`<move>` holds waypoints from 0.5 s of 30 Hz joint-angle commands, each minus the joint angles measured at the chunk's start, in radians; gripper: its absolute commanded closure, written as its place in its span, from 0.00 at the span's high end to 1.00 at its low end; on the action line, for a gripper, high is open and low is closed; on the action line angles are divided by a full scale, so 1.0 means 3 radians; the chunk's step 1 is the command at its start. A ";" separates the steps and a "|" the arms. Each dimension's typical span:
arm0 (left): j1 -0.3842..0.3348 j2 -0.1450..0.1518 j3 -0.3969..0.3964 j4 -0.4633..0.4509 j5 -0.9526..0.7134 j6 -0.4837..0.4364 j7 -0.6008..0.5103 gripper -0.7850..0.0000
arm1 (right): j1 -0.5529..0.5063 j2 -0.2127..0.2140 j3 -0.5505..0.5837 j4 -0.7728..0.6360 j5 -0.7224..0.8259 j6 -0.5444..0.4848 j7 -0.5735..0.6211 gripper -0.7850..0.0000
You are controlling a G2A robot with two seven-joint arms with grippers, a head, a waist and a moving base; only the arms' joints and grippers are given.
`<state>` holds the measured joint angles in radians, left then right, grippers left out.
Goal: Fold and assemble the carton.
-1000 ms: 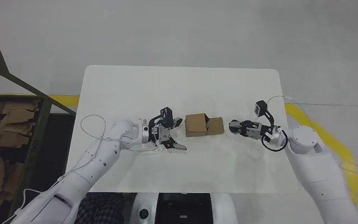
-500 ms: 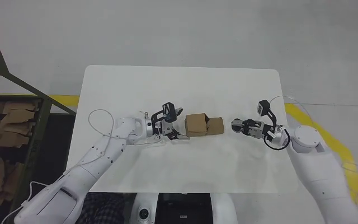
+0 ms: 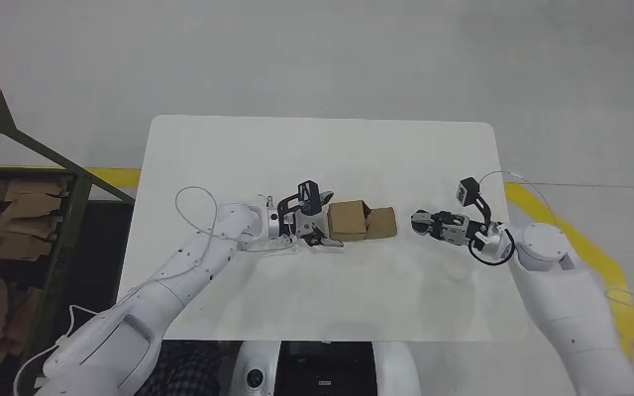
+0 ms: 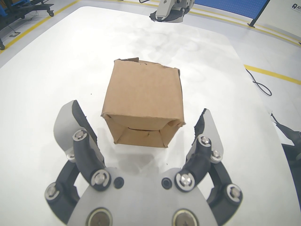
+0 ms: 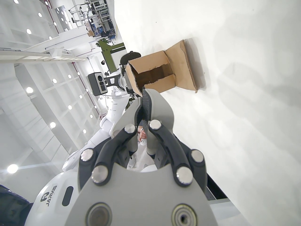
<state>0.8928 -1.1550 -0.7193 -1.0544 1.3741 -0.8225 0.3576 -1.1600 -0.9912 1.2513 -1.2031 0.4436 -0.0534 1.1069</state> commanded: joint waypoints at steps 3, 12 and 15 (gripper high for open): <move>-0.0037 -0.0033 0.0045 0.0055 0.0039 -0.0008 0.0014 1.00 | 0.0006 -0.0002 -0.0004 0.0016 0.0004 0.0002 0.0006 0.00; -0.0072 -0.0080 0.0078 0.0139 0.0086 -0.0010 0.0077 0.98 | 0.0019 -0.0010 -0.0028 0.0039 0.0015 -0.0008 0.0015 0.00; -0.0073 -0.0088 0.0069 0.0155 0.0086 -0.0004 0.0090 0.94 | 0.0023 -0.0013 -0.0036 0.0046 0.0022 -0.0010 0.0016 0.00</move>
<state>0.8708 -1.1807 -0.6976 -1.0095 1.4006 -0.8242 0.3840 -1.1535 -0.9949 1.2411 -1.1898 0.4499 -0.0561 1.1117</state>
